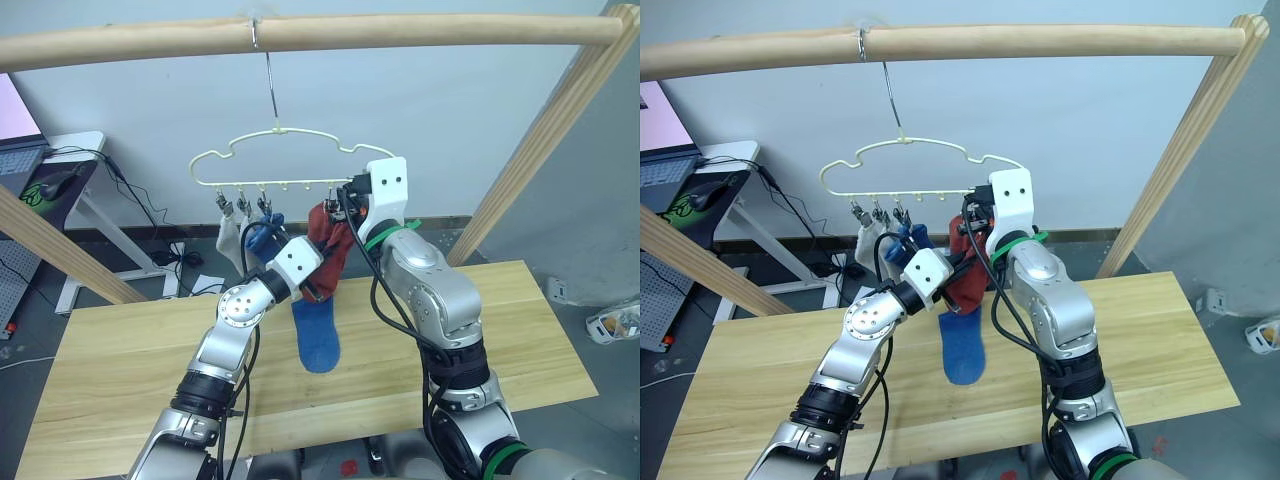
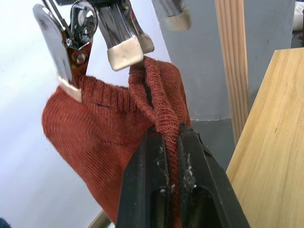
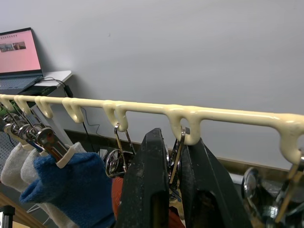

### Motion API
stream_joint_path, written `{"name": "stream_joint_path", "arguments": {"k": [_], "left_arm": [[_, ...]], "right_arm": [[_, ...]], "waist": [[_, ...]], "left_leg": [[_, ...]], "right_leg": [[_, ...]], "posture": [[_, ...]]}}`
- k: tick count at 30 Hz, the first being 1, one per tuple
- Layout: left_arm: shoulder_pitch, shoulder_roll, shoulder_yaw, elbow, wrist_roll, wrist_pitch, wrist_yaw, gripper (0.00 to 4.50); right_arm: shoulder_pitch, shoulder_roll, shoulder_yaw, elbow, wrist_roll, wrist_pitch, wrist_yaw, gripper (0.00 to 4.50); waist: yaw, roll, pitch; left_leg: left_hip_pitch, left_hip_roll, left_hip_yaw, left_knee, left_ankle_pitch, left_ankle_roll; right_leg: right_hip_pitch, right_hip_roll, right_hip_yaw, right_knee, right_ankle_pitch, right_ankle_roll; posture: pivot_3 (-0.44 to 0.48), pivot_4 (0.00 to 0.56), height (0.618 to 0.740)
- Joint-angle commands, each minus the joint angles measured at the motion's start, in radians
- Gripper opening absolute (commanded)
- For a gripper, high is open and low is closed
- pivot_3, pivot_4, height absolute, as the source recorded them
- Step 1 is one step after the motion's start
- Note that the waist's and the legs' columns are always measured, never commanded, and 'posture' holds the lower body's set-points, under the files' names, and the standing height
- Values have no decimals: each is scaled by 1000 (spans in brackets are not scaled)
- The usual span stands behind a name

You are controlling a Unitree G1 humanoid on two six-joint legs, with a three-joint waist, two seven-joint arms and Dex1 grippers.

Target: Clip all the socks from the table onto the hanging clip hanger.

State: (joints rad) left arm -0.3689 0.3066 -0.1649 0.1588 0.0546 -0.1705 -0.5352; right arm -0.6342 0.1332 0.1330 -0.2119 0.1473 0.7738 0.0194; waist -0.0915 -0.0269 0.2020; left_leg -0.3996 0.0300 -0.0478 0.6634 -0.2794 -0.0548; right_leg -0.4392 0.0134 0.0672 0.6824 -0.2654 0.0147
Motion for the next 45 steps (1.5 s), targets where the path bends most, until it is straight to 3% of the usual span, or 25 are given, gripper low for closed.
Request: {"name": "stream_joint_path", "arguments": {"k": [1, 21, 32, 33, 34, 45], "left_arm": [[-25, -9, 4, -38, -12, -19, 4, 40], [-37, -22, 26, -28, -14, -40, 40, 40], [-38, -30, 29, -38, -38, -24, 32, 0], [-37, -30, 31, -41, -42, -21, 32, 637], [-37, -31, 35, -46, -48, -14, 32, 858], [-18, -11, 45, -94, -89, 52, 1, 4116]], "right_arm": [[-8, 31, 16, -60, 17, -24, 8, 0], [-6, 2, 36, -46, -23, -47, 13, 0], [10, 10, 22, -73, 1, -33, 34, 3922], [11, 8, 21, -77, 3, -30, 37, 4353], [13, 4, 21, -83, 8, -25, 42, 4500], [58, -44, 21, -205, 41, 79, 92, 4500]], "waist": [[0, 0, 0], [0, 0, 0], [2, 0, 0], [2, 0, 0], [2, 0, 0], [2, 0, 0]], "left_leg": [[0, 0, 0, 0, 0, 0], [0, 0, 0, 0, 0, 0], [0, 0, 0, 1, 0, 0], [0, 0, -1, 1, 0, 0], [0, 0, 0, 1, 0, 0], [0, 0, -1, 1, 0, 0]], "right_leg": [[0, 0, 0, 0, 0, 0], [0, 0, 0, 0, 0, 0], [0, 0, -1, 1, 0, 0], [1, 0, -1, 1, 0, 0], [1, 0, -1, 1, 0, 0], [1, 0, -1, 1, 0, 0]], "posture": [[-100, 197, 740], [-97, 196, 740], [-96, 196, 740], [-96, 196, 740], [-96, 196, 740], [-95, 196, 740]]}}
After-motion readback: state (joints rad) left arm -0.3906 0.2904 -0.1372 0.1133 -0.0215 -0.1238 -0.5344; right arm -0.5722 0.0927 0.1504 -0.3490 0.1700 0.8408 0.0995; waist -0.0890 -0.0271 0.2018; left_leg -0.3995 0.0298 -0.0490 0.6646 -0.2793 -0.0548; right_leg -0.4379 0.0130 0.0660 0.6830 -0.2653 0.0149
